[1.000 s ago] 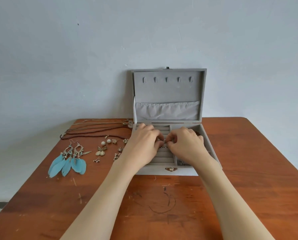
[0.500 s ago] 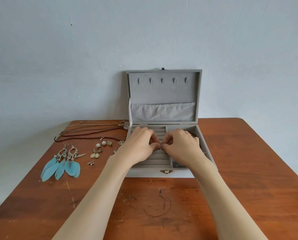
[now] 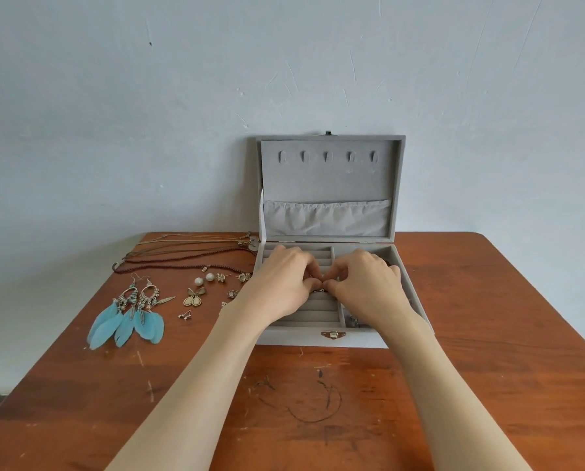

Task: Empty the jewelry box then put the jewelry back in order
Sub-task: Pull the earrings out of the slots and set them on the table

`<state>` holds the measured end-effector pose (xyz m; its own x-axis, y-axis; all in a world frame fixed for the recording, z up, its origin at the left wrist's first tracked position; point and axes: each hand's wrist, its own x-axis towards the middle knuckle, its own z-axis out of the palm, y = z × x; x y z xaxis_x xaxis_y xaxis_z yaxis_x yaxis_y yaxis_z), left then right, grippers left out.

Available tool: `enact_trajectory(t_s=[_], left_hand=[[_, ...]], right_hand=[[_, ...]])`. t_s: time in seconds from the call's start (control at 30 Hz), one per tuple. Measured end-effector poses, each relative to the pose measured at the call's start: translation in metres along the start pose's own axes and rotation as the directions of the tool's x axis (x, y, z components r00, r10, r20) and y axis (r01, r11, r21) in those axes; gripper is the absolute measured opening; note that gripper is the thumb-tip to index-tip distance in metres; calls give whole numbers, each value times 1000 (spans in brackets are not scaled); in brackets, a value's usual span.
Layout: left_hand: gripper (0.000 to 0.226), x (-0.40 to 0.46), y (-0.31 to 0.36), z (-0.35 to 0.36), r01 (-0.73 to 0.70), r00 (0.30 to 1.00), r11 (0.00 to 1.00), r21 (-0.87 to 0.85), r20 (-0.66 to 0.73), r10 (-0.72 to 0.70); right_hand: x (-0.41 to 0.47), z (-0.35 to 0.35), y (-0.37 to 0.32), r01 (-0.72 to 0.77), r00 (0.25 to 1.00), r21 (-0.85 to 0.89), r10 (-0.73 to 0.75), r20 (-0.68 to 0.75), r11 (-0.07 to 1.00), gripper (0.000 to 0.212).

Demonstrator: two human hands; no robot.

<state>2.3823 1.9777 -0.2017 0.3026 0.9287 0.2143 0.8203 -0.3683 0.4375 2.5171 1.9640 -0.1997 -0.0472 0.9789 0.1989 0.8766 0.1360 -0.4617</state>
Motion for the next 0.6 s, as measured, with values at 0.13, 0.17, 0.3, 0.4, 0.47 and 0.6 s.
enact_trajectory(t_s=[0.13,0.17,0.3,0.4,0.47,0.6], left_hand=[[3,0,0,-1,3,1000,1000,-16,11,-3],[5,0,0,-1,3,1000,1000,-18,12,-3],[4,0,0,-1,15,1000,999,-30,21,-14],[4,0,-1,-2,38,999,998,-59,38,-36],[5,0,-1,-4,55,998,995,-86,48,-51],[9,-2,-1,-5,29,998,997,-66,57,-25]], right_hand=[[0,-1,0,-16,1000,16,17,-1,1000,14],[0,-1,0,-23,1000,23,23,-2,999,14],[-1,-2,0,-42,999,47,42,-1,998,14],[-1,-3,-1,-53,999,57,52,12,997,12],[-1,-4,-1,-61,998,67,60,22,996,11],[-2,-4,-2,-68,997,76,66,37,995,10]])
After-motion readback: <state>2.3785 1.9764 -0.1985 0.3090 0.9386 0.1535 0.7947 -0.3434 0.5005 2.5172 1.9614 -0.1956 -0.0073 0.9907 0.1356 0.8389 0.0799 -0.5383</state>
